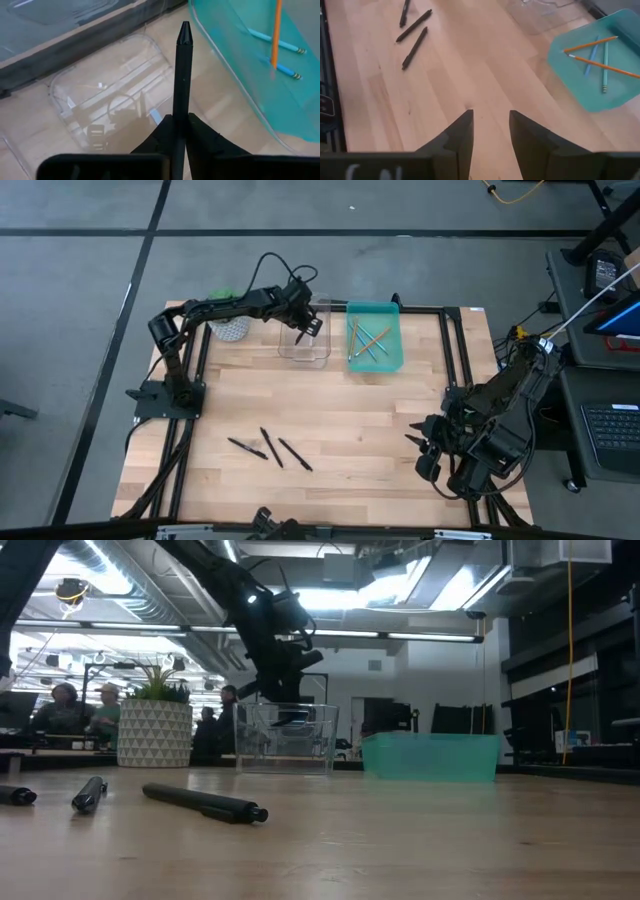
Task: Sort pens & pencils
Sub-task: Put the black pen into the transparent bin, then put the right black pen into the transparent bin
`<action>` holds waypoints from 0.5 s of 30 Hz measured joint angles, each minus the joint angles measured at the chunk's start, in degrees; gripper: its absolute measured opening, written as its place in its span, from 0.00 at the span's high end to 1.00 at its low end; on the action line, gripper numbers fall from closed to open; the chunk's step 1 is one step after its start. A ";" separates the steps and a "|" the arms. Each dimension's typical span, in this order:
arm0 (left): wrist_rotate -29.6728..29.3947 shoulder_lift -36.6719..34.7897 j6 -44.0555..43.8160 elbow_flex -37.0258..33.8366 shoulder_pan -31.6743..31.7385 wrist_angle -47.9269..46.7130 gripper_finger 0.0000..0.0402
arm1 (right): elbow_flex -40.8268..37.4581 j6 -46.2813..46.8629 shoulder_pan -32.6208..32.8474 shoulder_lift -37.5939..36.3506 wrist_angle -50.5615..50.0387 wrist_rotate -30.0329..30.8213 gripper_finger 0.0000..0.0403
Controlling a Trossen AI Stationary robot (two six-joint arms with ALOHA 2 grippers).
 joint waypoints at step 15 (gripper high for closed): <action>1.29 -0.02 0.00 0.14 -0.32 -0.42 0.77 | 0.00 -0.21 -0.04 0.00 -0.26 -0.02 0.68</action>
